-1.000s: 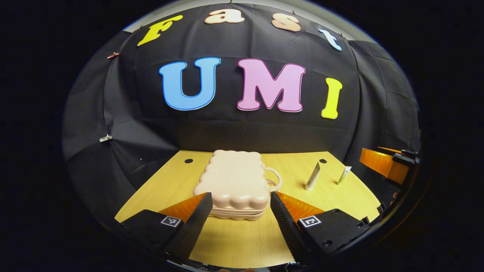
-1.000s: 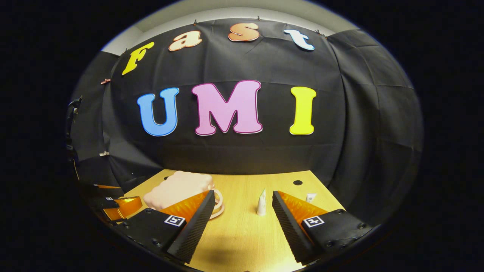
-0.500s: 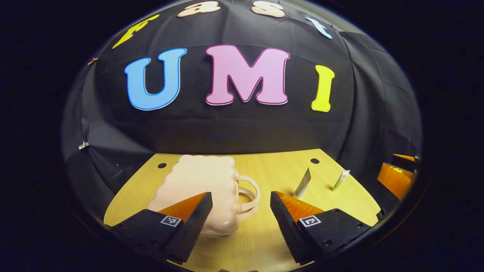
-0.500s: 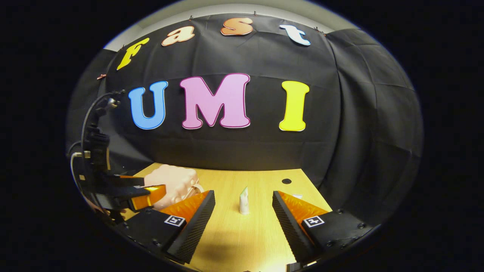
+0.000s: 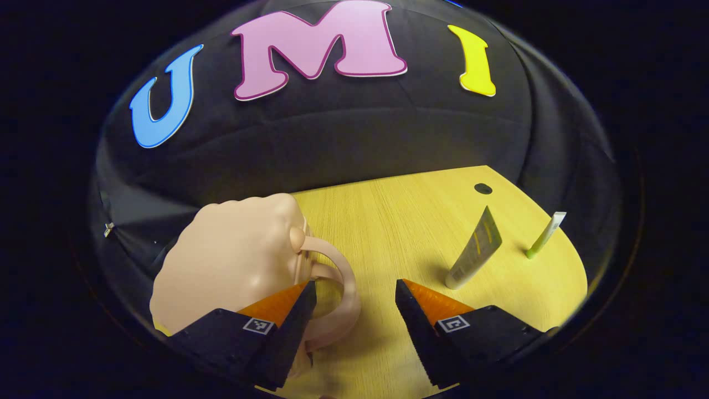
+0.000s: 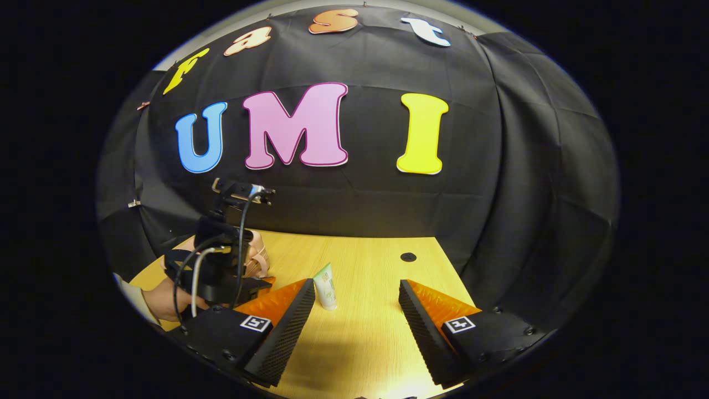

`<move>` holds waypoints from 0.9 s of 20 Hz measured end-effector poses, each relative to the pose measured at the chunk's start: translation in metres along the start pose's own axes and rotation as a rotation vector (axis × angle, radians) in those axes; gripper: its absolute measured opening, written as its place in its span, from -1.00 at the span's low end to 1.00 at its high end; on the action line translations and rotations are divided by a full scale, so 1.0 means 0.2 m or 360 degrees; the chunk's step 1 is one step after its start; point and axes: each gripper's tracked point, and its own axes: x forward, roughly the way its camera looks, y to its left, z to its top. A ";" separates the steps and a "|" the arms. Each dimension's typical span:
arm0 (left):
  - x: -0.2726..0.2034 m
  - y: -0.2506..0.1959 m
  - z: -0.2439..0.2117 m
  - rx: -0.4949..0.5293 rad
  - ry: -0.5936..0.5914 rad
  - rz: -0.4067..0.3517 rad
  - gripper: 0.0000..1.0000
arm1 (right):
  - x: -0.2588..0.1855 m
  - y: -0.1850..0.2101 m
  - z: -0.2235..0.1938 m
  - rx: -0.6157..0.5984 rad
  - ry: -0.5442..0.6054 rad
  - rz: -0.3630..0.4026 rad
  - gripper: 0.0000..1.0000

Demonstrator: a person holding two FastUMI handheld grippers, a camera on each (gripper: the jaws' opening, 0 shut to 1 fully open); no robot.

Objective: First open the suitcase, pack the skin care products into it, and then close the suitcase.

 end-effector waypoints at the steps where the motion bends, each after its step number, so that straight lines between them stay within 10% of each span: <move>1: 0.04 0.00 -0.02 0.0012 0.0030 0.0023 0.77 | 0.02 -0.02 -0.02 -0.0012 0.0019 -0.0011 0.94; 6: 0.22 0.03 -0.12 0.0075 0.0173 0.0086 0.36 | 0.07 -0.12 -0.10 0.0035 0.0109 -0.0065 0.94; 9: 0.21 0.02 -0.08 0.0090 0.0146 0.0085 -0.57 | 0.09 -0.14 -0.14 0.0144 0.0169 -0.0082 0.94; 18: -0.21 0.35 0.49 -0.0082 -0.0152 -0.0022 -0.75 | 0.14 0.00 -0.03 0.0134 0.0118 -0.0019 0.94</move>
